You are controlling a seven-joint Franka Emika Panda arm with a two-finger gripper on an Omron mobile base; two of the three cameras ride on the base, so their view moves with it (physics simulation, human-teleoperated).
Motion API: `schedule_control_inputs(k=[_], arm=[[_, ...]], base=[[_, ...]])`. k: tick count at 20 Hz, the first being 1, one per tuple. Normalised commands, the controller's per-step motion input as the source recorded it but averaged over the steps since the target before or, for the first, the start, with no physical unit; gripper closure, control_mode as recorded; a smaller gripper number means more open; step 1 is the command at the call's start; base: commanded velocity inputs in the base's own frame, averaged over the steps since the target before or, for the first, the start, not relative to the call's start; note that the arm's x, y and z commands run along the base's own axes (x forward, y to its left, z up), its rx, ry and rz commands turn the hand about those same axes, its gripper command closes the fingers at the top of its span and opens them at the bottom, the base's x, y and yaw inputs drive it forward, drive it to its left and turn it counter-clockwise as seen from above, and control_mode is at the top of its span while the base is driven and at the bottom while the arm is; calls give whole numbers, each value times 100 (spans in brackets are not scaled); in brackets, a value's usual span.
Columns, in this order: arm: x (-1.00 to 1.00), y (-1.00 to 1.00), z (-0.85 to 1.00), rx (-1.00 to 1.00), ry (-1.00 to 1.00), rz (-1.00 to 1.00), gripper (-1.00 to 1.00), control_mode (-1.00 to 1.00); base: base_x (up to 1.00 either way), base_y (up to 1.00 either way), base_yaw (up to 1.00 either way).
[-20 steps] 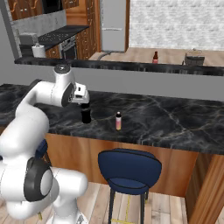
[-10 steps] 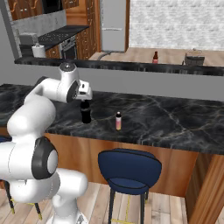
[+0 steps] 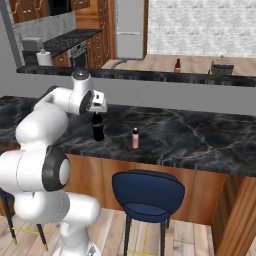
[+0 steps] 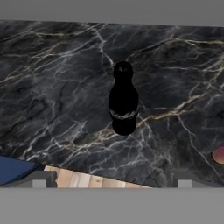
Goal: Place the large bottle from the dining counter next to the other large bottle outside the sink, and place the small bottle from the dining counter next to the other small bottle inside the sink.
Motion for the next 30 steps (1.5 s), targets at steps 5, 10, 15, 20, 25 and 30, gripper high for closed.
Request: schedule_control_inputs(k=[5,10,15,20,25,30], arm=[[11,2,-31,-2,-2,1,-100,-100],[5,9,-17,-3,-7,0,-100,-100],[7,11,-13,-3,-7,0,-100,-100],[18,4,-18,-1,-7,0,-100,-100],[30,0,-24,0,-5,0,-100,-100],[29,0,-16,0,-3,0,-100,-100]], base=[[0,0,0],[0,0,0],[0,0,0],[0,0,0],[0,0,0],[0,0,0]])
